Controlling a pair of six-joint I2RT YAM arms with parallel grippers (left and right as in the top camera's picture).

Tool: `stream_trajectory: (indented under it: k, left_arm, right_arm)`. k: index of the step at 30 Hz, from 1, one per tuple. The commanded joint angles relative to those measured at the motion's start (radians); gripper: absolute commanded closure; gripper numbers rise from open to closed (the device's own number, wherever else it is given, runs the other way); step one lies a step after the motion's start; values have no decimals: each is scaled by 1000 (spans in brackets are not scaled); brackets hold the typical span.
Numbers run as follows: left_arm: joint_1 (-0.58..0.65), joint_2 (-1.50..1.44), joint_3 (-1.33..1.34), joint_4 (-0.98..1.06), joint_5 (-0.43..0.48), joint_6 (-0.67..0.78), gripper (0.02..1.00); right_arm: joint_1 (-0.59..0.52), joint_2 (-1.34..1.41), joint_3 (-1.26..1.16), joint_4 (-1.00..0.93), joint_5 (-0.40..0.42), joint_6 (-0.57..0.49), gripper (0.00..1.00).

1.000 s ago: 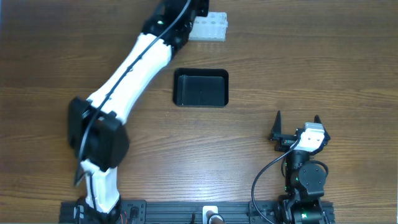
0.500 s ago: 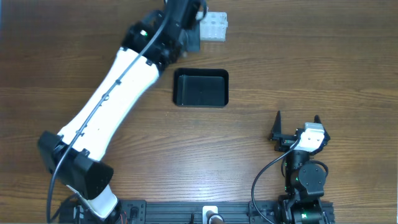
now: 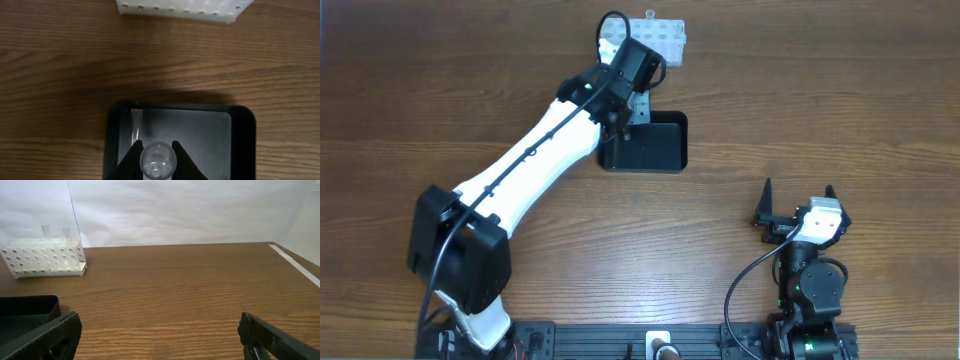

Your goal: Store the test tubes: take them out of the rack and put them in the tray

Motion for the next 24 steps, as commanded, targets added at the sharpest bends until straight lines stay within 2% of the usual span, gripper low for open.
stream_trajectory:
  k: [1, 24]
  left_arm:
    - [-4, 72, -5, 16, -13, 4, 886]
    - [-4, 222, -5, 50, -19, 16, 860]
  right_arm:
    - [5, -7, -8, 0, -5, -4, 9]
    - [5, -7, -8, 0, -5, -4, 7]
